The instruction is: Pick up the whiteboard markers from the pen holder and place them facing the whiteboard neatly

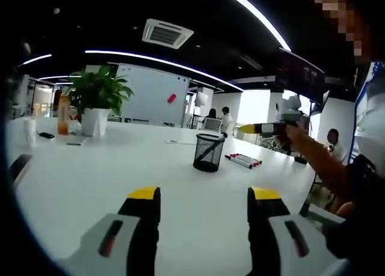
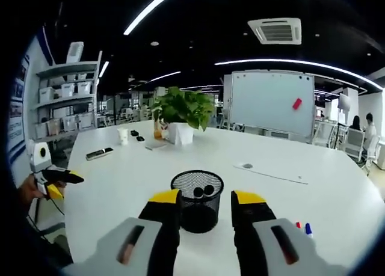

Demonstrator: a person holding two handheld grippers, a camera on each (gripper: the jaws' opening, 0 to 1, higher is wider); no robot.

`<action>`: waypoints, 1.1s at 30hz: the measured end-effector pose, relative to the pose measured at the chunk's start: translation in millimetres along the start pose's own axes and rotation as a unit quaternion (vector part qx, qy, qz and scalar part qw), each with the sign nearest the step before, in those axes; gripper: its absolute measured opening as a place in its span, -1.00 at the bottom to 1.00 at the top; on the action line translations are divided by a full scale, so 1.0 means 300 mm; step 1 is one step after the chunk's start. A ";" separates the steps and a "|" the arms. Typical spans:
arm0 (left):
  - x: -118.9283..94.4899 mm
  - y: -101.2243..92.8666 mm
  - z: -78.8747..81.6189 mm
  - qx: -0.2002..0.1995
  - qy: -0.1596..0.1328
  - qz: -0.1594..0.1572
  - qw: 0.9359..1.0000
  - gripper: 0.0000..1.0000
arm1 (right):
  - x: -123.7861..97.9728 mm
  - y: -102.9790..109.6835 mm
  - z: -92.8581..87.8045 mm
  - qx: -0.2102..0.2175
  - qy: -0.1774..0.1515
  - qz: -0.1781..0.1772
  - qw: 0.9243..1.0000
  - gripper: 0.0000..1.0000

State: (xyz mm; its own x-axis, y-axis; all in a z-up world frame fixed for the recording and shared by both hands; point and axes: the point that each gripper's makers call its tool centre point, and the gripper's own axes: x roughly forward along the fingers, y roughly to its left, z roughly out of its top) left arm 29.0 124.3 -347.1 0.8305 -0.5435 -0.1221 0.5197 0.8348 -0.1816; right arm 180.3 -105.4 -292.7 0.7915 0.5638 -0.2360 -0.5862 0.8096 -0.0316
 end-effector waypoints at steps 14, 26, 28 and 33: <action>-0.010 0.016 -0.005 -0.004 0.000 0.005 1.000 0.18 | 0.058 0.016 -0.026 0.020 0.006 -0.002 1.000 -0.38; -0.014 0.020 -0.007 -0.006 0.000 0.007 1.000 0.18 | 0.108 0.021 -0.055 0.032 0.022 -0.001 0.999 -0.48; -0.013 0.020 -0.006 -0.006 -0.001 0.006 1.000 0.18 | 0.114 0.022 -0.057 0.032 0.023 0.000 0.999 -0.49; -0.011 0.019 -0.008 -0.006 0.000 0.006 1.000 0.18 | 0.122 0.022 -0.056 0.030 0.024 -0.001 0.999 -0.49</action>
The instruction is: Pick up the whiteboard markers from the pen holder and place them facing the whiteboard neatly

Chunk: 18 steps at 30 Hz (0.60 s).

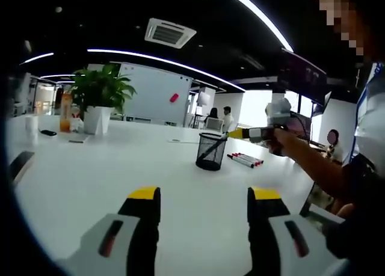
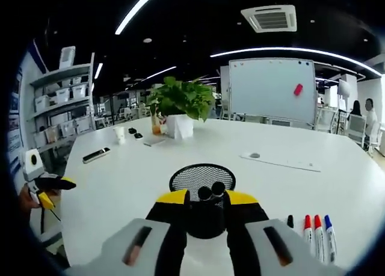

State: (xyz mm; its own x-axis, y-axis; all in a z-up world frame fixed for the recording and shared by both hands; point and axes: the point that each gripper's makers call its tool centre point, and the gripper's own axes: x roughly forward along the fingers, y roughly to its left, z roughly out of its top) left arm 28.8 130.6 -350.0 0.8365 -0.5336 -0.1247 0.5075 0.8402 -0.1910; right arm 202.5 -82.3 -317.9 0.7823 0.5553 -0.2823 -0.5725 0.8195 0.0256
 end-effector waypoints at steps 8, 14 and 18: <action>-0.002 0.005 0.000 -0.001 -0.001 0.001 1.000 0.18 | 0.018 0.010 0.000 -0.021 0.005 -0.005 1.000 -0.51; -0.002 0.004 -0.002 -0.001 0.000 0.000 1.000 0.18 | 0.035 0.026 -0.011 -0.032 0.009 -0.005 0.999 -0.54; -0.004 0.002 0.004 0.000 -0.001 -0.001 1.000 0.18 | 0.042 0.021 -0.001 -0.037 0.005 -0.003 0.999 -0.54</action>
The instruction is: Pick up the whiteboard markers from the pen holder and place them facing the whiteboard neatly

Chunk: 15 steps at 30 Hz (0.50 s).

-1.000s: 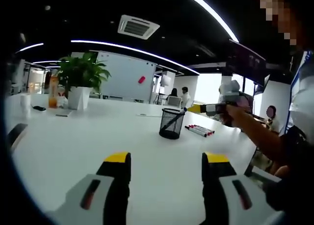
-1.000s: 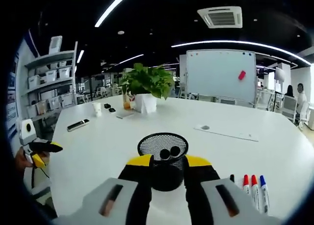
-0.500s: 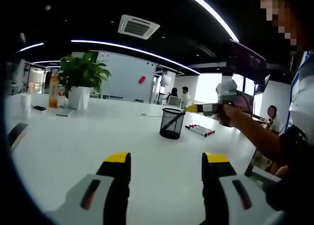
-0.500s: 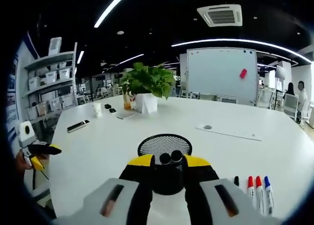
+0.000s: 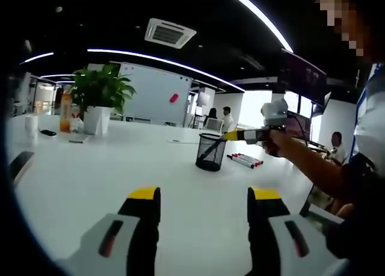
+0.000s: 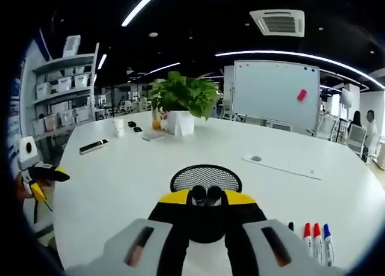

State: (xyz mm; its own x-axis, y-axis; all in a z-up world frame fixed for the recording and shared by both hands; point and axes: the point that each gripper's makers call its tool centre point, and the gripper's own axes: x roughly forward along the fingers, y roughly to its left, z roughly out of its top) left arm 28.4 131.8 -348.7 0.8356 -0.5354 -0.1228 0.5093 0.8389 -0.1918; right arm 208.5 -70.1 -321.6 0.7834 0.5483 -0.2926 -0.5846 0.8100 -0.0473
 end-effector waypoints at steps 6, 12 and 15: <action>0.001 0.002 0.003 0.001 -0.001 0.001 1.000 0.18 | 0.001 -0.016 -0.001 -0.006 -0.002 0.000 1.000 -0.55; 0.010 -0.008 0.002 0.002 0.002 -0.003 1.000 0.18 | -0.004 -0.003 -0.009 -0.031 0.002 0.002 1.000 -0.54; 0.013 -0.009 0.005 0.002 0.001 -0.004 1.000 0.18 | -0.005 0.009 -0.004 -0.051 -0.003 0.015 0.999 -0.55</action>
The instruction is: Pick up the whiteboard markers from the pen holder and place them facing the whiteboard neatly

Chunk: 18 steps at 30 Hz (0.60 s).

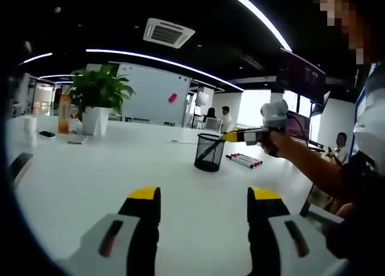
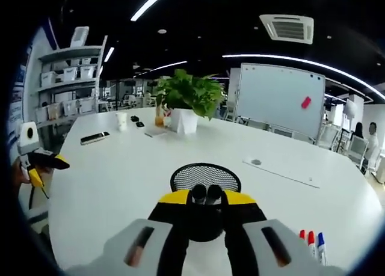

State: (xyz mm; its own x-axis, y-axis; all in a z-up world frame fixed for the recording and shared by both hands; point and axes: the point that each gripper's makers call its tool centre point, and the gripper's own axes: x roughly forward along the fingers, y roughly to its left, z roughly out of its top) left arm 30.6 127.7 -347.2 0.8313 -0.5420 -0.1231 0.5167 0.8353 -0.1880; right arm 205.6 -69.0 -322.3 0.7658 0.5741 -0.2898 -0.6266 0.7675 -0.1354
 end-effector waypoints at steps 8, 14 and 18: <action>-0.011 0.015 -0.009 -0.002 0.002 0.007 1.000 0.18 | -0.022 0.036 -0.018 -0.018 0.017 0.032 0.999 -0.52; -0.011 0.013 -0.012 -0.003 0.001 0.006 1.000 0.18 | -0.047 0.009 -0.014 -0.005 0.009 0.024 1.000 -0.56; -0.011 0.010 -0.012 -0.003 0.000 0.005 1.000 0.18 | -0.034 -0.013 -0.012 0.005 0.006 0.018 1.000 -0.66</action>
State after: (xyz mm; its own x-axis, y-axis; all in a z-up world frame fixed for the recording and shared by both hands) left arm 28.8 131.7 -350.8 0.8365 -0.5334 -0.1258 0.5070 0.8404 -0.1917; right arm 199.8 -78.9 -322.1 0.7407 0.5978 -0.3066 -0.6524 0.7490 -0.1158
